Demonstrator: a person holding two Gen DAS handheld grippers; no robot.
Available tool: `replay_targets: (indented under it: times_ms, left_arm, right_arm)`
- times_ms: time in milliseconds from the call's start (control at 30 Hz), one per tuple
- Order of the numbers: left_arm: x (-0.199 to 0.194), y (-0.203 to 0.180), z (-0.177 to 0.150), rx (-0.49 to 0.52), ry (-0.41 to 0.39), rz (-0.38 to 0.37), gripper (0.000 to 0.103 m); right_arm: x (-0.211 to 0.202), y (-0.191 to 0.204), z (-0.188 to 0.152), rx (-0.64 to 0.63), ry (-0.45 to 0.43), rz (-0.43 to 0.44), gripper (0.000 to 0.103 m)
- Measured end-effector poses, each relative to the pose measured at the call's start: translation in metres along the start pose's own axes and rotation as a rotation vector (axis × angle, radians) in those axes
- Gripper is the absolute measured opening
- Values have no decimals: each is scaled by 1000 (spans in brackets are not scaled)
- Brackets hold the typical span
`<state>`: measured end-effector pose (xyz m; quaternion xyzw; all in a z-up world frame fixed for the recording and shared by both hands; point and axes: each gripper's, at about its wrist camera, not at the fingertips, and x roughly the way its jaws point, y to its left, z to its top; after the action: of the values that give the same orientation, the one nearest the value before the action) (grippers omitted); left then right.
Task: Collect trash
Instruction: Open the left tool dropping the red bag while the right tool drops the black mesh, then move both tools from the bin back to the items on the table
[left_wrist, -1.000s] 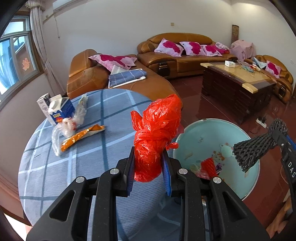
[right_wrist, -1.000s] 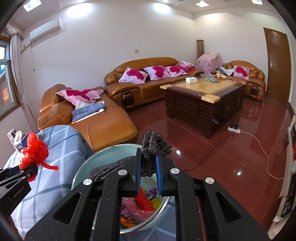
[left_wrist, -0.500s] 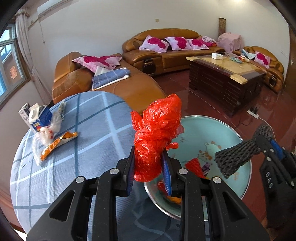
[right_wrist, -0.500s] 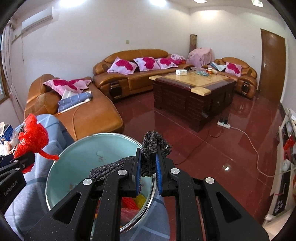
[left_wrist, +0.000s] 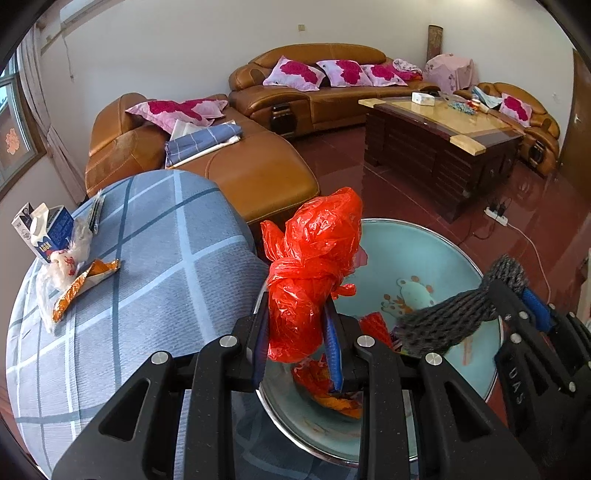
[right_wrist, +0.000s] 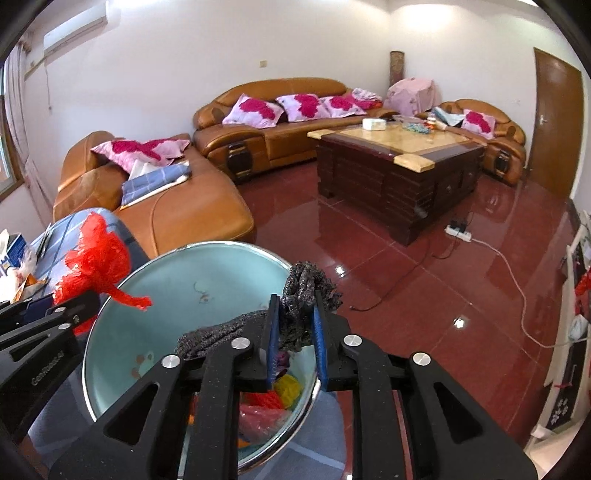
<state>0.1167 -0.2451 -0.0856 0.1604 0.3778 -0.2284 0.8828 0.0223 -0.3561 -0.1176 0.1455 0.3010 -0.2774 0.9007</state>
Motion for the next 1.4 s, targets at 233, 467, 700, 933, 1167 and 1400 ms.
replay_targets:
  times_ms: [233,467,700,933,1167,1400]
  left_arm:
    - [2,-2,1,3,6,3,30]
    - [-4,1,4,-13,-18,11,65]
    - [-16,-1,5,-1,-45,17,80]
    - [-36,9,4,-6,-106,64,96]
    - [-44,48,-5,-69,-87,126,97]
    - [-48,89,-24,-123,-53,169,97]
  right_arm:
    - [4,-1,2,66,32,83,32]
    - [-9,-9,6,109,-23,91,35]
    - [-30,-23,11,179,-125,59,39]
    - [-34,-25,10,184,-126,58,48]
    - [-41,-15,7,150,-129,77,53]
    - [-47,14,2,53,-113,97,53]
